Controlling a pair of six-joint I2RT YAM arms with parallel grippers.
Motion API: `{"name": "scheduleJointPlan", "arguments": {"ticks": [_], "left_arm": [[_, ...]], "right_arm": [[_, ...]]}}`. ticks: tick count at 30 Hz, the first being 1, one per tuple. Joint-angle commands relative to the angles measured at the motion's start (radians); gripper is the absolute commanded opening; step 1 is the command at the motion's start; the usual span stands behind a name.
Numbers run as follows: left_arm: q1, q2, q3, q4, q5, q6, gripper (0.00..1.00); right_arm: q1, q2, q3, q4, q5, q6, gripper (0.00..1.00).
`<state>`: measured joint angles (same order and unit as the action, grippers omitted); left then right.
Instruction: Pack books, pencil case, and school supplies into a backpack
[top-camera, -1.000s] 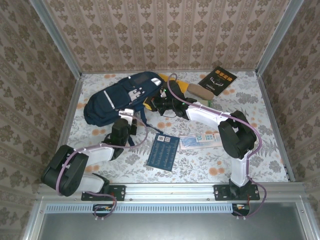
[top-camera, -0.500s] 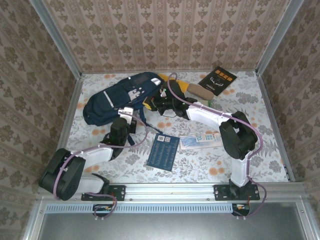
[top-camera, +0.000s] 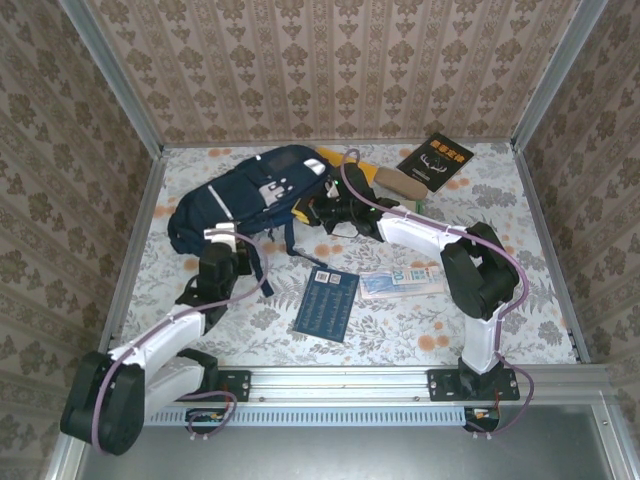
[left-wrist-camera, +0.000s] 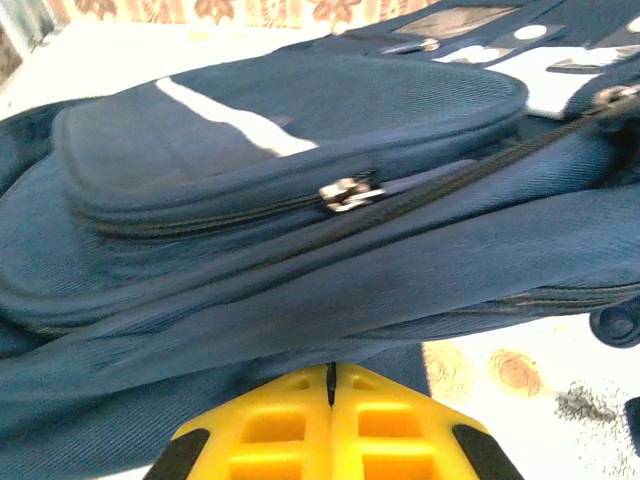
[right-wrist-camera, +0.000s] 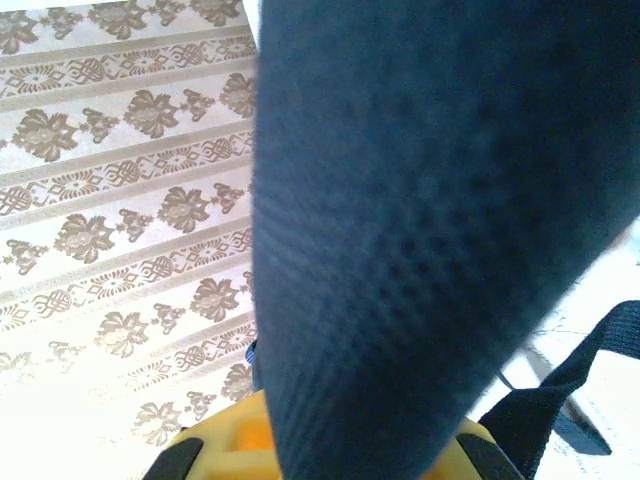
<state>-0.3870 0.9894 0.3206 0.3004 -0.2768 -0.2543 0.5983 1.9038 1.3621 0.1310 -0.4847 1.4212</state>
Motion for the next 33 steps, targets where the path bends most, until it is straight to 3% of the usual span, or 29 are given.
{"name": "scheduleJointPlan", "arguments": {"ticks": [1, 6, 9, 11, 24, 33], "left_arm": [[0.032, -0.063, -0.004, -0.163, 0.010, -0.071, 0.00], [0.033, -0.092, -0.056, -0.065, 0.108, -0.077, 0.00], [0.015, -0.073, -0.077, 0.046, 0.183, -0.068, 0.28], [-0.012, -0.048, -0.076, 0.086, 0.191, -0.046, 0.33], [-0.202, 0.192, 0.042, 0.198, 0.063, 0.035, 0.38], [-0.217, 0.310, 0.120, 0.231, -0.043, 0.084, 0.36]], "right_arm": [[-0.023, -0.050, -0.002, 0.074, -0.026, -0.003, 0.00], [-0.023, -0.045, 0.009, 0.081, -0.038, 0.000, 0.00], [-0.023, -0.049, 0.018, 0.072, -0.038, -0.004, 0.00], [-0.023, -0.050, 0.022, 0.072, -0.042, -0.004, 0.00], [-0.017, -0.063, 0.018, 0.060, -0.048, -0.004, 0.00], [-0.010, -0.076, 0.008, 0.058, -0.041, -0.004, 0.00]]}}
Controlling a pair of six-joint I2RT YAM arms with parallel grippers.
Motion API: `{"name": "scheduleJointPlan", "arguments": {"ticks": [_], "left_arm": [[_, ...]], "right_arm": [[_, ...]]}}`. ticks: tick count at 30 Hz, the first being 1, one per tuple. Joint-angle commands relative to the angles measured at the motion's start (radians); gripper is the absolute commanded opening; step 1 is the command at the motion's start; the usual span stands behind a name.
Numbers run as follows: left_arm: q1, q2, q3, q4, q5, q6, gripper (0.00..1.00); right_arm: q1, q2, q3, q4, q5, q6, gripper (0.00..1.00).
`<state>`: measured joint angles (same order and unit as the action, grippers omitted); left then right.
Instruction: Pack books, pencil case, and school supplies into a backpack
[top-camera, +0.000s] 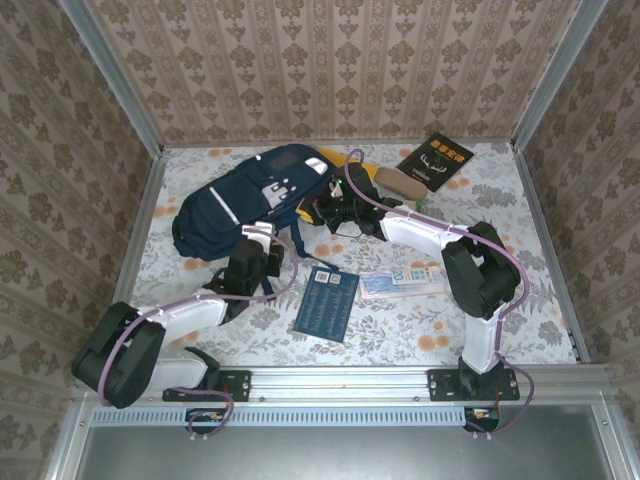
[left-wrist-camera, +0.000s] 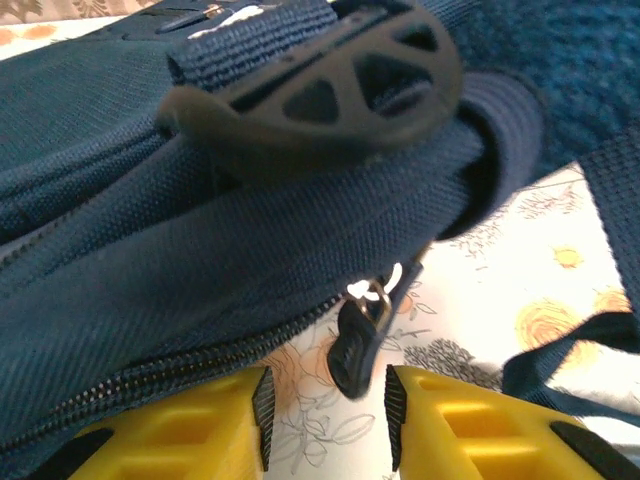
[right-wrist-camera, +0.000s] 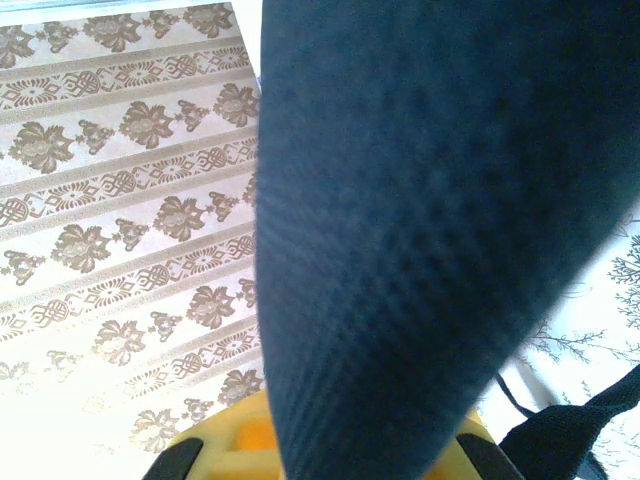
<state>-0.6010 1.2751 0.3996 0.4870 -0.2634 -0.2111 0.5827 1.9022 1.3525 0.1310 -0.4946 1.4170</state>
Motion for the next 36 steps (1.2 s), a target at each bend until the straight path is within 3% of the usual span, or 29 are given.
{"name": "scheduleJointPlan", "arguments": {"ticks": [1, 9, 12, 14, 25, 36], "left_arm": [[-0.003, 0.039, 0.048, 0.044, -0.073, 0.038, 0.36], [0.010, 0.107, 0.075, 0.074, -0.130, 0.049, 0.32], [0.020, 0.124, 0.079, 0.090, -0.136, 0.052, 0.18], [0.021, 0.113, 0.075, 0.088, -0.143, 0.053, 0.00], [0.038, -0.106, -0.001, -0.135, -0.156, -0.037, 0.00], [0.188, -0.285, -0.037, -0.378, -0.088, -0.117, 0.00]], "right_arm": [[0.006, -0.076, 0.016, 0.059, -0.030, 0.000, 0.00], [0.012, -0.085, 0.012, 0.059, -0.024, 0.000, 0.00], [0.014, -0.085, 0.012, 0.059, -0.023, 0.000, 0.00], [0.014, -0.085, 0.010, 0.058, -0.021, 0.000, 0.00], [-0.022, -0.089, -0.015, 0.055, 0.001, -0.022, 0.00], [-0.044, -0.085, -0.056, 0.080, 0.001, -0.027, 0.00]]}}
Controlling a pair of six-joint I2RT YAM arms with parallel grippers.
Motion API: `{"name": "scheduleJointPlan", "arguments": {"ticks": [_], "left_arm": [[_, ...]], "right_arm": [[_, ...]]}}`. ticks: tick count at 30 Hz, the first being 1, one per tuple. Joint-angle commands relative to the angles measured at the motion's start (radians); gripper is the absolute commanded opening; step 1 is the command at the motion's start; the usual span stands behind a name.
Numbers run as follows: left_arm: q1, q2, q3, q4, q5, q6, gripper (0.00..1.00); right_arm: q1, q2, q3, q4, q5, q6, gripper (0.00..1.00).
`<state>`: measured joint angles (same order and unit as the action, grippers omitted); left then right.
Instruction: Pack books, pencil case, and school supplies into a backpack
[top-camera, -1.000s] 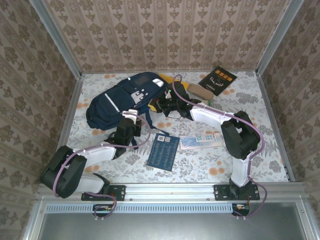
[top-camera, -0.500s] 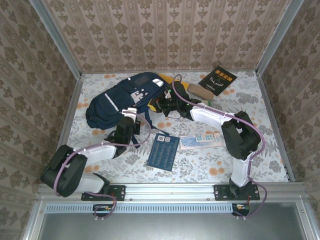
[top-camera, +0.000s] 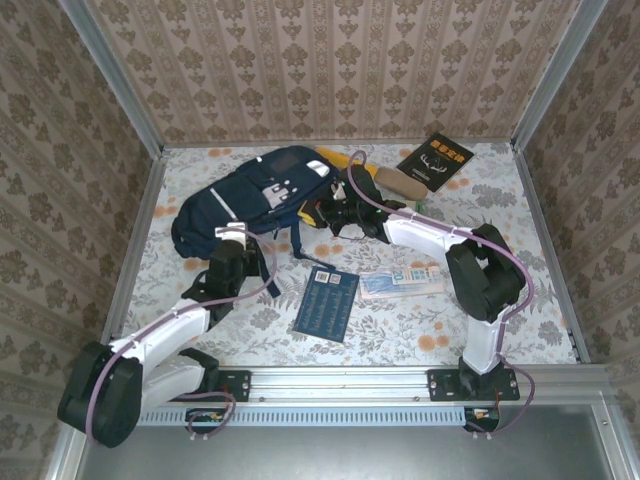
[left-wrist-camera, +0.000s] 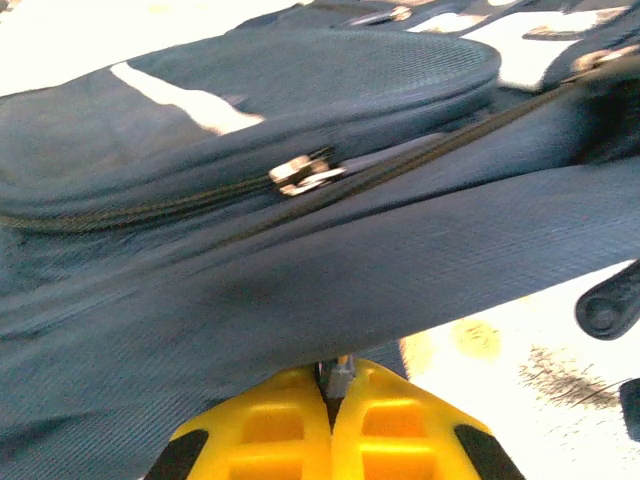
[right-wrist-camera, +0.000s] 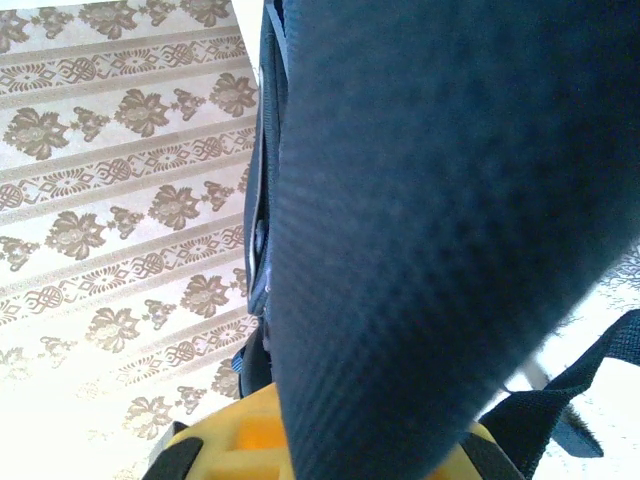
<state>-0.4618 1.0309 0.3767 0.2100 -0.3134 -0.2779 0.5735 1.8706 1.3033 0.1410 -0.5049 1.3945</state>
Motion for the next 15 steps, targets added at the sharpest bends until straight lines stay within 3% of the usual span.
{"name": "scheduleJointPlan", "arguments": {"ticks": [1, 4, 8, 15], "left_arm": [[0.054, -0.056, -0.014, -0.125, -0.040, -0.053, 0.00], [0.089, -0.104, -0.004, -0.239, -0.068, -0.112, 0.00], [0.150, -0.162, -0.005, -0.331, -0.003, -0.154, 0.00], [0.129, -0.186, -0.015, -0.234, 0.266, -0.087, 0.00]], "right_arm": [[-0.035, -0.053, -0.006, 0.069, 0.010, -0.008, 0.00], [-0.042, -0.050, -0.006, 0.059, 0.014, -0.022, 0.00], [-0.061, -0.037, 0.001, 0.045, 0.012, -0.056, 0.00], [-0.097, 0.025, 0.051, -0.051, -0.002, -0.177, 0.00]]}}
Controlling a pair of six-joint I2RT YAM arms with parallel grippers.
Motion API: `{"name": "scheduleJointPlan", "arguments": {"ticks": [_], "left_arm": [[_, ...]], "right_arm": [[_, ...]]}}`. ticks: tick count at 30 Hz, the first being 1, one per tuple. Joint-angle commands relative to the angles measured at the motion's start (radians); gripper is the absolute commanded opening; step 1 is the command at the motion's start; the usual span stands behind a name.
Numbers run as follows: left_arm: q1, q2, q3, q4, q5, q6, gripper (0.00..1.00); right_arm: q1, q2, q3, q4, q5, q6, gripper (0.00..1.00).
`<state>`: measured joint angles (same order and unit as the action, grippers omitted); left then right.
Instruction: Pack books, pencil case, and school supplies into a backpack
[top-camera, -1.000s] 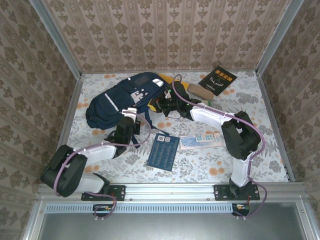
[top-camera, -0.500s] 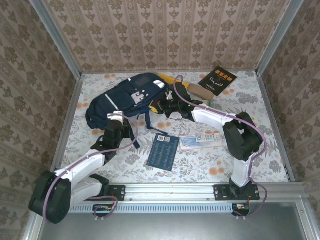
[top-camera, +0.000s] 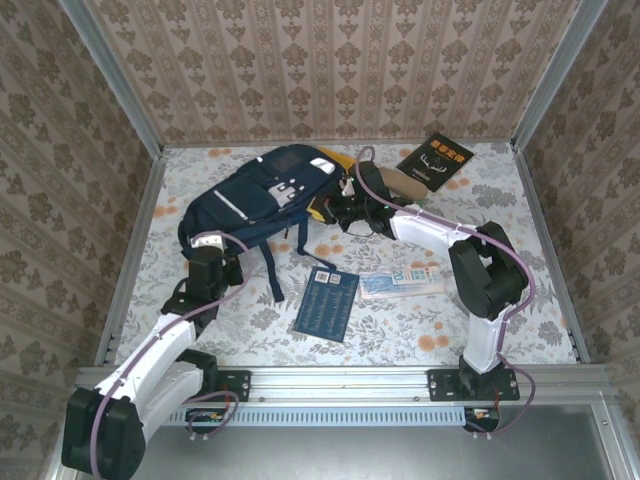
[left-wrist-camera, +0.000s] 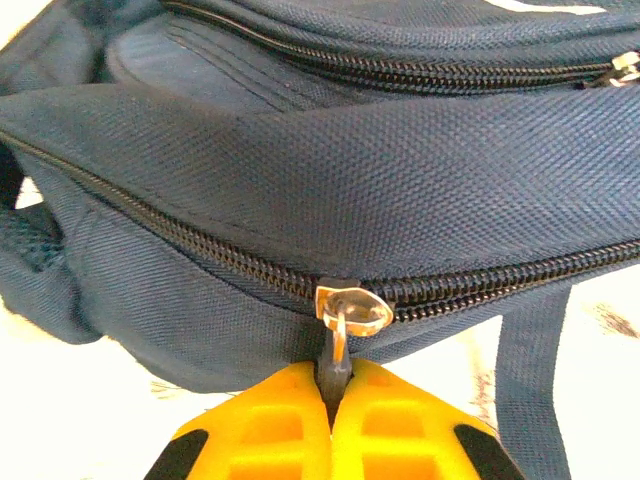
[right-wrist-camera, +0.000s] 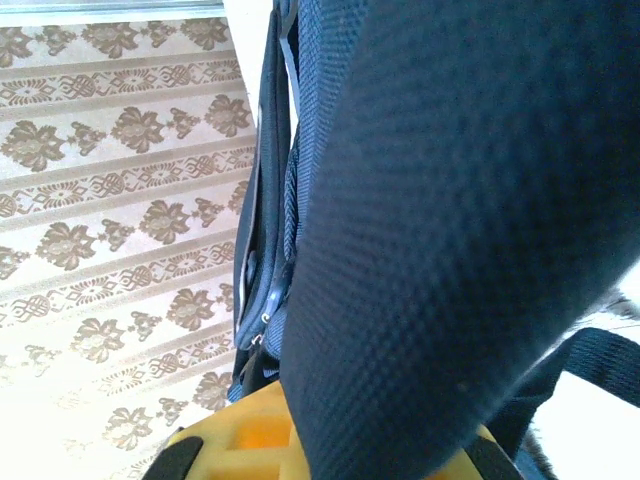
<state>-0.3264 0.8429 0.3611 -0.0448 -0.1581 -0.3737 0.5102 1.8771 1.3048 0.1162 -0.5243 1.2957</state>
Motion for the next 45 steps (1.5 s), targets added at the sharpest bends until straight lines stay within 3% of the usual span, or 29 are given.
{"name": "scheduleJointPlan", "arguments": {"ticks": [1, 3, 11, 15, 18, 21, 29, 40, 45], "left_arm": [[-0.023, 0.018, 0.013, 0.013, 0.136, 0.021, 0.00], [-0.079, 0.039, 0.032, -0.004, 0.144, 0.041, 0.00], [-0.252, 0.136, 0.063, 0.018, 0.224, 0.021, 0.00], [-0.308, 0.211, 0.076, 0.066, 0.236, 0.001, 0.00], [-0.344, 0.278, 0.109, 0.083, 0.232, -0.005, 0.00], [-0.366, 0.326, 0.135, 0.087, 0.222, -0.011, 0.00], [-0.397, 0.357, 0.160, 0.084, 0.220, -0.013, 0.00], [-0.403, 0.357, 0.194, 0.035, 0.215, 0.012, 0.00], [-0.402, 0.358, 0.193, 0.033, 0.210, 0.017, 0.00]], "right_arm": [[-0.042, 0.029, 0.055, -0.036, 0.016, -0.094, 0.00], [-0.056, 0.046, 0.064, -0.055, 0.013, -0.118, 0.02], [-0.085, 0.046, 0.064, -0.172, 0.052, -0.199, 0.61], [-0.058, -0.004, 0.031, -0.299, 0.125, -0.212, 0.70], [-0.006, -0.056, 0.005, -0.403, 0.213, -0.231, 0.72], [0.047, -0.093, -0.044, -0.405, 0.222, -0.187, 0.71], [0.123, 0.006, -0.036, -0.218, 0.094, -0.063, 0.61], [0.146, 0.031, -0.045, -0.234, 0.074, 0.002, 0.50], [0.155, -0.015, -0.106, -0.249, 0.070, 0.037, 0.53]]}}
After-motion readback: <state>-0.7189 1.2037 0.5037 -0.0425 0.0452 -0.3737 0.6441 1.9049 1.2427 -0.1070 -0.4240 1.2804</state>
